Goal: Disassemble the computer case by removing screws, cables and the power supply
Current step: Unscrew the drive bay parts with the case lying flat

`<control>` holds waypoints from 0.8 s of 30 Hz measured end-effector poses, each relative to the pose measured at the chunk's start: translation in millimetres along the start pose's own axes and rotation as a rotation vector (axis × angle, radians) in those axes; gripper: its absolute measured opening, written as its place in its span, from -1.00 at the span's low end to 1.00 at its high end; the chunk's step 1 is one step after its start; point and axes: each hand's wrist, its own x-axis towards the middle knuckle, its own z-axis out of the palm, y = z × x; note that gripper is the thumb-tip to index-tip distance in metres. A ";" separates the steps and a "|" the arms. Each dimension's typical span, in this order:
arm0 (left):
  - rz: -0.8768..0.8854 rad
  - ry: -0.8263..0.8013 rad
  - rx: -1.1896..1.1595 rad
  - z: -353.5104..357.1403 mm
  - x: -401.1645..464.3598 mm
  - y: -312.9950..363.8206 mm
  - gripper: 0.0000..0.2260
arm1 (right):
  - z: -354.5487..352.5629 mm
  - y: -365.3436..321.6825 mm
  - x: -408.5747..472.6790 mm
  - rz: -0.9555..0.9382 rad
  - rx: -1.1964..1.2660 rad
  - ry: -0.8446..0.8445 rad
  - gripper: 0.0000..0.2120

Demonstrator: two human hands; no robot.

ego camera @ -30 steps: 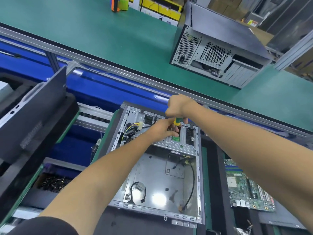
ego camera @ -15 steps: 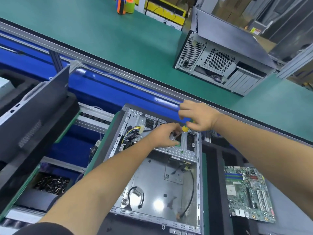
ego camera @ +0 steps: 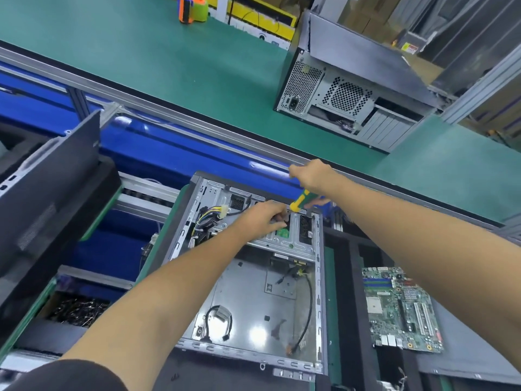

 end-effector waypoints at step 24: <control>-0.039 0.036 -0.083 3.6 5.1 -6.0 -0.80 | 0.3 20.9 3.2 -0.886 -0.605 -0.011 -0.75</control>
